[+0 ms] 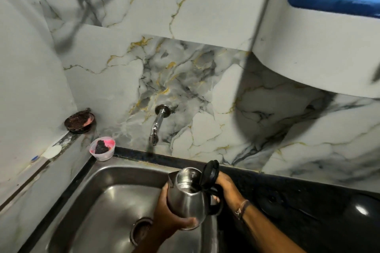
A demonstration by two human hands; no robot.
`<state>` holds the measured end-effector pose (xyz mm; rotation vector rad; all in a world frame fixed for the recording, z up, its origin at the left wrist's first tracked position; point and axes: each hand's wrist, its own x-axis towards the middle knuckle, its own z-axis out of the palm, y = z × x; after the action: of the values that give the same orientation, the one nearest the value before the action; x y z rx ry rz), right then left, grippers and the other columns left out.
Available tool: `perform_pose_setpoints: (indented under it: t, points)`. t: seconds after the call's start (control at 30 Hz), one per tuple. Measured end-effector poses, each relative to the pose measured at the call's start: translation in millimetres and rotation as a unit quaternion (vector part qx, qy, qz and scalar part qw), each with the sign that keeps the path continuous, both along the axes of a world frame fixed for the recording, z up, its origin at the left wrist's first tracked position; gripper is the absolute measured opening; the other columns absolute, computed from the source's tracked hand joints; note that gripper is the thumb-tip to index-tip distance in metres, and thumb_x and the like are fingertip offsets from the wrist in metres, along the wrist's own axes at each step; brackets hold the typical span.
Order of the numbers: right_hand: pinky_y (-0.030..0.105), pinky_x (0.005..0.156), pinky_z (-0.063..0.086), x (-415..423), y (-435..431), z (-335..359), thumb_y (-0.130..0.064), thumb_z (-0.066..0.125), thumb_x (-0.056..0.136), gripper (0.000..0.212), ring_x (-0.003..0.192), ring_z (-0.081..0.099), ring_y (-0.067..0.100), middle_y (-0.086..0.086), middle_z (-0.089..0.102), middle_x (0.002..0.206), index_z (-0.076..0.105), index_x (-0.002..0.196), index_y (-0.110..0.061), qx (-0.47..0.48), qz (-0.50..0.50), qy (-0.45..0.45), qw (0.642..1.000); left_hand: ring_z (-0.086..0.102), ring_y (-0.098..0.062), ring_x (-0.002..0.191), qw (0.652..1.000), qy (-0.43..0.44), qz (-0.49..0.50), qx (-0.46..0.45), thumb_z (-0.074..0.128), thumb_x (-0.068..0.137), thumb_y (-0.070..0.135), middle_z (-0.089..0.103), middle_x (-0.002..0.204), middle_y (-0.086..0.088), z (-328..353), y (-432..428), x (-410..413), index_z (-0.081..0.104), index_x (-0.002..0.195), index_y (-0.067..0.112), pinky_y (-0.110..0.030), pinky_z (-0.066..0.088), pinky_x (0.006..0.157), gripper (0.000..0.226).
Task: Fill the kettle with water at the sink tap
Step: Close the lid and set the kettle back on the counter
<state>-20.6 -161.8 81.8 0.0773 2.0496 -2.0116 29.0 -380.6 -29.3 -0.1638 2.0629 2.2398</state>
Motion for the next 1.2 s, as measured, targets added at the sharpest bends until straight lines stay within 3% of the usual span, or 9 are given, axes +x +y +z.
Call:
perform_pose_setpoints:
  t: [0.07, 0.17, 0.33, 0.53, 0.63, 0.73, 0.87, 1.07, 1.2]
  points:
    - [0.038, 0.079, 0.056, 7, 24, 1, -0.07, 0.085, 0.061, 0.063, 0.091, 0.073, 0.021, 0.006, 0.08, 0.098, 0.083, 0.099, -0.02, -0.006, 0.001, -0.02, 1.0, 0.071, -0.031, 0.14, 1.0, 0.025, -0.005, -0.006, 0.122, 0.03, 0.017, 0.074, 0.151, -0.006, 1, 22, 6, 0.051, 0.162, 0.033, -0.063, 0.06, 0.113, 0.151]
    - [0.034, 0.055, 0.039, 18, 66, 6, -0.066, 0.088, 0.057, 0.071, 0.06, 0.06, 0.025, 0.015, 0.064, 0.077, 0.073, 0.105, -0.016, 0.0, 0.007, -0.064, 0.998, 0.068, -0.039, 0.143, 0.998, 0.045, -0.012, -0.037, 0.121, 0.035, 0.01, 0.071, 0.154, -0.014, -2, 60, 15, 0.05, 0.164, 0.031, -0.07, 0.054, 0.116, 0.149]
    - [0.031, 0.049, 0.039, 26, 132, 24, -0.055, 0.072, 0.07, 0.035, 0.049, 0.053, 0.022, 0.014, 0.057, 0.062, 0.074, 0.073, -0.019, 0.069, 0.05, -0.088, 0.992, 0.062, -0.026, 0.15, 0.992, 0.054, -0.005, -0.118, 0.122, 0.033, 0.032, 0.065, 0.161, 0.003, 9, 124, 29, 0.042, 0.169, 0.041, -0.064, 0.053, 0.12, 0.158]
    - [0.034, 0.059, 0.043, 26, 200, 29, -0.068, 0.074, 0.065, 0.051, 0.045, 0.054, 0.018, 0.006, 0.062, 0.059, 0.074, 0.067, -0.017, 0.225, 0.068, -0.096, 0.967, 0.058, 0.016, 0.138, 0.975, 0.081, 0.021, -0.205, 0.114, 0.036, 0.047, 0.06, 0.151, 0.039, 18, 207, 44, 0.037, 0.161, 0.064, -0.033, 0.056, 0.108, 0.148]
    - [0.035, 0.063, 0.045, 23, 222, 30, -0.081, 0.071, 0.054, 0.063, 0.049, 0.064, 0.022, 0.002, 0.066, 0.048, 0.069, 0.052, -0.019, 0.317, 0.049, -0.099, 0.942, 0.058, 0.0, 0.144, 0.97, 0.068, 0.038, -0.231, 0.111, 0.034, 0.053, 0.057, 0.158, 0.027, 28, 242, 49, 0.031, 0.167, 0.055, -0.041, 0.055, 0.116, 0.155]
    - [0.036, 0.068, 0.052, 25, 243, 31, -0.088, 0.071, 0.043, 0.073, 0.069, 0.074, 0.023, -0.002, 0.076, 0.066, 0.071, 0.069, -0.02, 0.361, 0.015, -0.107, 0.926, 0.049, -0.019, 0.158, 0.966, 0.063, 0.038, -0.248, 0.109, 0.035, 0.052, 0.05, 0.171, 0.004, 34, 273, 52, 0.029, 0.175, 0.033, -0.049, 0.046, 0.129, 0.162]
    - [0.041, 0.081, 0.057, 26, 268, 35, -0.093, 0.07, 0.036, 0.083, 0.084, 0.071, 0.021, -0.009, 0.071, 0.086, 0.066, 0.083, -0.025, 0.395, -0.005, -0.095, 0.914, 0.043, -0.023, 0.163, 0.964, 0.041, 0.037, -0.26, 0.108, 0.036, 0.054, 0.042, 0.177, 0.001, 44, 307, 55, 0.022, 0.177, 0.033, -0.05, 0.042, 0.132, 0.166]
    - [0.037, 0.067, 0.051, 9, 314, 37, -0.091, 0.066, 0.057, 0.067, 0.051, 0.064, 0.016, -0.007, 0.066, 0.053, 0.064, 0.061, -0.024, 0.3, -0.02, -0.05, 0.952, 0.048, -0.023, 0.159, 0.965, 0.037, 0.033, -0.258, 0.106, 0.035, 0.059, 0.046, 0.175, 0.001, 53, 344, 32, 0.024, 0.176, 0.031, -0.046, 0.044, 0.129, 0.166]
    - [0.042, 0.07, 0.051, -8, 343, 33, -0.086, 0.067, 0.063, 0.063, 0.064, 0.064, 0.024, 0.002, 0.065, 0.069, 0.054, 0.076, -0.025, 0.262, -0.058, -0.033, 0.963, 0.052, -0.022, 0.156, 0.967, 0.044, 0.024, -0.25, 0.108, 0.036, 0.056, 0.053, 0.171, 0.002, 55, 370, 8, 0.032, 0.174, 0.029, -0.047, 0.046, 0.128, 0.161]
